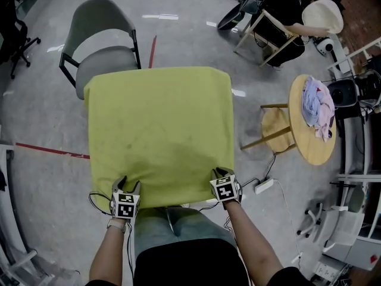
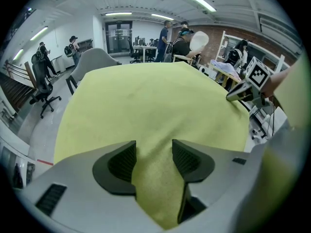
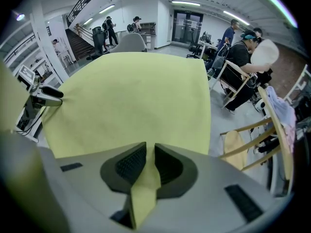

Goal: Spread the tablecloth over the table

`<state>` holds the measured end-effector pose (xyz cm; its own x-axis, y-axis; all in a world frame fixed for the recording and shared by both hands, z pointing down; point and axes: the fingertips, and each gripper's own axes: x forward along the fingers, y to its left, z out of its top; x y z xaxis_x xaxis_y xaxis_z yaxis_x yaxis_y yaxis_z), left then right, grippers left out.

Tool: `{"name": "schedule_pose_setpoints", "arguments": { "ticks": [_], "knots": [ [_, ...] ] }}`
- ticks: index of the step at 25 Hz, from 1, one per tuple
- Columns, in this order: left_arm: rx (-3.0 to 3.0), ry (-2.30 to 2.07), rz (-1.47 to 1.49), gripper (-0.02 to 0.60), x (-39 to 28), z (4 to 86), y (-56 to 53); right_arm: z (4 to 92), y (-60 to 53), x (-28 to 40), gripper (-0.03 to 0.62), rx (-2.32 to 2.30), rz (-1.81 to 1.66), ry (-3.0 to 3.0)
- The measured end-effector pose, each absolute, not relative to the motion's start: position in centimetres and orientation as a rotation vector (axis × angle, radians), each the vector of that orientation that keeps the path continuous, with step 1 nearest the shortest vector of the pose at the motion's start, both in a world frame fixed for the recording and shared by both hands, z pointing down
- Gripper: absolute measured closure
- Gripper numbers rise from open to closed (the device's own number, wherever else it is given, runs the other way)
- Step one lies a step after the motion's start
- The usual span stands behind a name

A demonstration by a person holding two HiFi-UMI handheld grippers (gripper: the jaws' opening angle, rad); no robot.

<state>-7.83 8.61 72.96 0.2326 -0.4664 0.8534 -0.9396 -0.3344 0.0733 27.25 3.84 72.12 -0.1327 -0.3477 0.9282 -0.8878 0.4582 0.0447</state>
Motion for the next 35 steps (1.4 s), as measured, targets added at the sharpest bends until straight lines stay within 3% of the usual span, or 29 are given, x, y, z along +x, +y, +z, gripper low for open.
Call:
{"name": "schedule_pose_setpoints", "arguments": {
  "ticks": [21, 29, 35],
  "knots": [
    [1.859, -1.287, 0.992, 0.347, -8.2, 71.3, 9.0, 71.2, 4.4, 27.2, 0.53, 1.039, 0.649, -1.696],
    [1.742, -1.367, 1.033, 0.347, -13.6, 72.2, 7.0, 70.5, 0.5, 22.0, 0.529, 1.007, 0.637, -1.775],
    [1.756, -1.396, 0.972, 0.345, -13.9, 73.2, 8.2, 71.6, 1.0, 18.5, 0.528, 0.913, 0.641, -1.779]
  ]
}}
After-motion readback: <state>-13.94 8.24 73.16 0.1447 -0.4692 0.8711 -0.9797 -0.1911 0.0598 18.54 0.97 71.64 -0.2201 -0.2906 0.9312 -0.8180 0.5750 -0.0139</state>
